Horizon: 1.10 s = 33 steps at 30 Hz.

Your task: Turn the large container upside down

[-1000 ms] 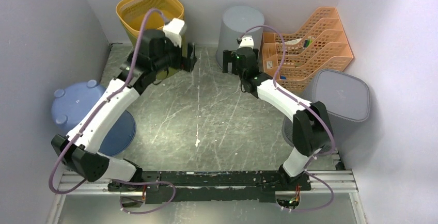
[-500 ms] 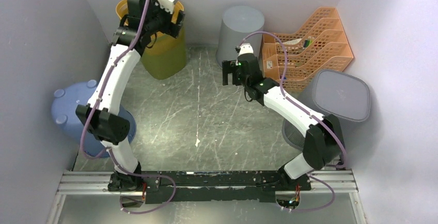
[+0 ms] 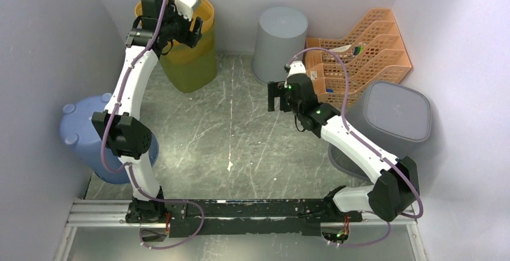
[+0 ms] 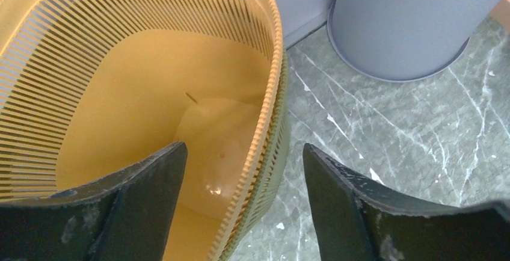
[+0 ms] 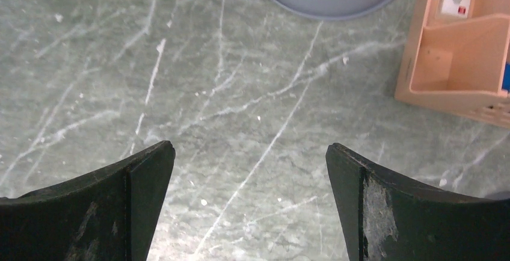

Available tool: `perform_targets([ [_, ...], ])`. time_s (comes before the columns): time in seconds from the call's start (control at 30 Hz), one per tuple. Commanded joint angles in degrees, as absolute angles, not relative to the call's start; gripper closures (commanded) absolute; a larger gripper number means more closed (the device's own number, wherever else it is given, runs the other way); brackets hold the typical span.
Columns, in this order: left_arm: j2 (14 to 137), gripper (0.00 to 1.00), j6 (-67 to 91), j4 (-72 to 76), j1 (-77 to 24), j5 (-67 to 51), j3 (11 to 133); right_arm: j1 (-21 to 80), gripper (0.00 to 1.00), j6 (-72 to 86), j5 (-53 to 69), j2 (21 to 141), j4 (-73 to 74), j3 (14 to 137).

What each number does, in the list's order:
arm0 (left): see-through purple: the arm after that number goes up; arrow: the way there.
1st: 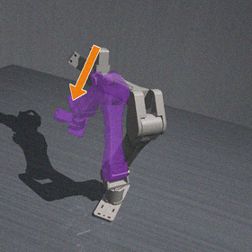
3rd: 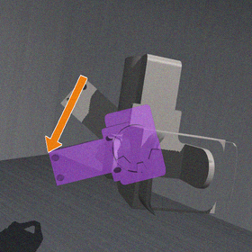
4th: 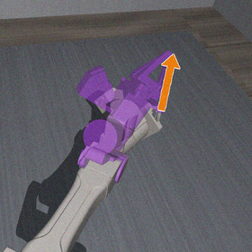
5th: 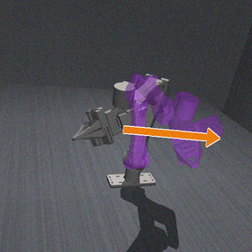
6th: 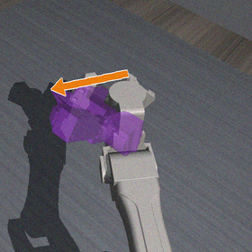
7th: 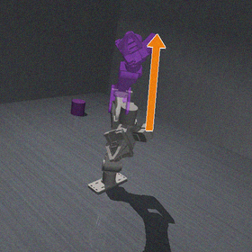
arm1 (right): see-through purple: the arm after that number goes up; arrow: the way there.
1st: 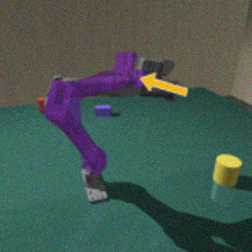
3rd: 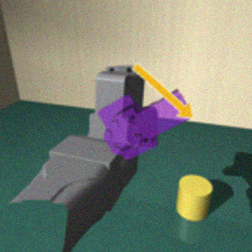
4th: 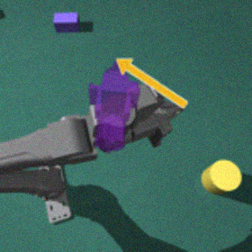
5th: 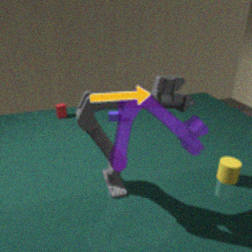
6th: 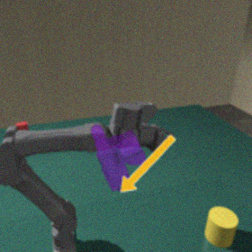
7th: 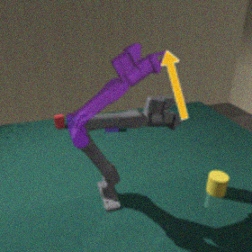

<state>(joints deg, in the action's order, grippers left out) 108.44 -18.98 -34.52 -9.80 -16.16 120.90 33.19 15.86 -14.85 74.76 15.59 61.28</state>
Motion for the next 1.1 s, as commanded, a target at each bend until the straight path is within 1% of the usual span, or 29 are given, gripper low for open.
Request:
perform_targets([
  [0.0, 107.6, 0.21, -20.7, -35.5, -8.0, -17.5, 120.1, 33.4, 0.00, 16.9, -16.2, 72.8, 18.2, 58.9],
  [0.1, 107.2, 0.27, -20.9, -34.5, -7.0, -17.6, 117.8, 33.4, 0.00, 17.2, -16.5, 72.2, 18.8, 57.7],
  [0.27, 108.6, 0.29, -19.9, -34.4, -5.8, -18.6, 117.2, 33.4, 0.00, 17.6, -16.6, 71.7, 19.6, 56.3],
  [0.43, 110.1, 0.43, -19.2, -35.7, -5.8, -18.3, 118.3, 33.4, 0.00, 17.6, -17.6, 71.4, 19.9, 55.5],
  [0.47, 109.8, 0.48, -18.8, -35.5, -5.8, -18.7, 117.9, 33.4, 0.00, 17.7, -17.7, 71.4, 19.7, 55.3],
  [0.53, 108.7, 0.87, -17.7, -34.2, -5.8, -18.2, 116.6, 33.4, 0.00, 17.6, -17.8, 71.8, 19.4, 54.9],
  [0.57, 107.9, 0.92, -17.1, -33.2, -5.8, -17.7, 115.6, 33.4, 0.00, 17.6, -17.8, 72.1, 19.3, 54.8],
  [0.67, 106.2, 0.93, -17.0, -32.0, -5.8, -17.0, 113.8, 33.4, 0.00, 17.9, -17.2, 73.2, 19.1, 54.6],
  [0.83, 105.0, 0.93, -14.9, -31.3, -5.8, -13.0, 116.1, 33.4, 0.00, 18.3, -16.7, 74.1, 18.1, 53.9],
  [1.07, 95.4, 0.93, -10.1, -22.0, -5.9, -9.4, 117.2, 33.4, 0.00, 18.2, -16.2, 75.2, 17.0, 53.4],
])
